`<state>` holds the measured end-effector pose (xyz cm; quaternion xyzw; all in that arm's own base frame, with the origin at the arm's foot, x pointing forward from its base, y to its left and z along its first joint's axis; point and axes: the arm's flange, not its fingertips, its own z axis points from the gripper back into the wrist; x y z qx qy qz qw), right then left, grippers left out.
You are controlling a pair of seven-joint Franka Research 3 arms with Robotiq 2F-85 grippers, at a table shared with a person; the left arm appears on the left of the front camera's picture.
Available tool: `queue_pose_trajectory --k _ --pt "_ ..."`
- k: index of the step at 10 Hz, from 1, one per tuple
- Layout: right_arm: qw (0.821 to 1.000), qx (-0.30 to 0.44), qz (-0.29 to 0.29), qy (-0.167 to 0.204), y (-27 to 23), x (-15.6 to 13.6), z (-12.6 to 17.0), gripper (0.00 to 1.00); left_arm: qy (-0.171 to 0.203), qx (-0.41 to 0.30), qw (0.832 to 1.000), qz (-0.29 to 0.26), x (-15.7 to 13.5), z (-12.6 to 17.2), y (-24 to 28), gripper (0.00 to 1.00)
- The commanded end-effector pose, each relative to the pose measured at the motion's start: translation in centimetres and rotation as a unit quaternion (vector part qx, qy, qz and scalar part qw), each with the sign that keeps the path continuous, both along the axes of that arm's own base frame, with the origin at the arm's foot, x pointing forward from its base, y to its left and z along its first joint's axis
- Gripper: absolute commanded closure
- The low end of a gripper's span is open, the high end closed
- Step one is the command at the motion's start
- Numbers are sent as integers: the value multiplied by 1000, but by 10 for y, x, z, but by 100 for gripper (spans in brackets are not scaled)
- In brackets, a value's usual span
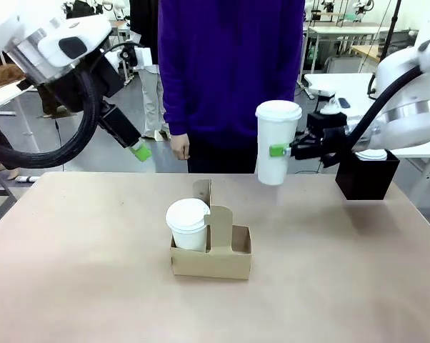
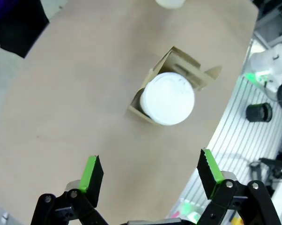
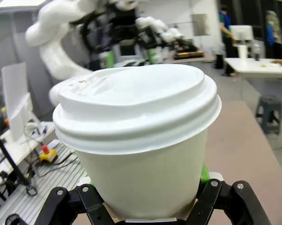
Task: Pour a drink into a cup and package it in a carrier.
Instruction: Insert the held 600 ml Paper Cup into the Cup Carrier.
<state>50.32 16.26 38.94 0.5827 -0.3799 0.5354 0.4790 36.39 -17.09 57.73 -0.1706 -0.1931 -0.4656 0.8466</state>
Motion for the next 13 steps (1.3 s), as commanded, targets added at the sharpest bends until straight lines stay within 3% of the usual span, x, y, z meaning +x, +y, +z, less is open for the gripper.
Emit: queue_pose_trajectory --k 1,3,7,9,11,13 --pt "997 24 60 -33 11 -12 -25 20 -9 -47 996 -70 2 -21 40 0" --pt "996 48 73 -35 21 -20 -46 20 -33 -46 994 -98 11 -48 75 0" --pt "995 76 59 -36 43 -39 -65 20 -119 -44 977 -169 18 -91 115 0" --pt "995 83 58 -23 54 -41 -71 20 -111 -54 974 -191 19 -106 121 0" --pt "994 89 63 -7 61 -46 -74 20 -102 -72 979 -162 19 -114 129 0" --pt "995 80 65 2 66 -48 -80 20 -106 -39 977 -182 17 -103 120 0"
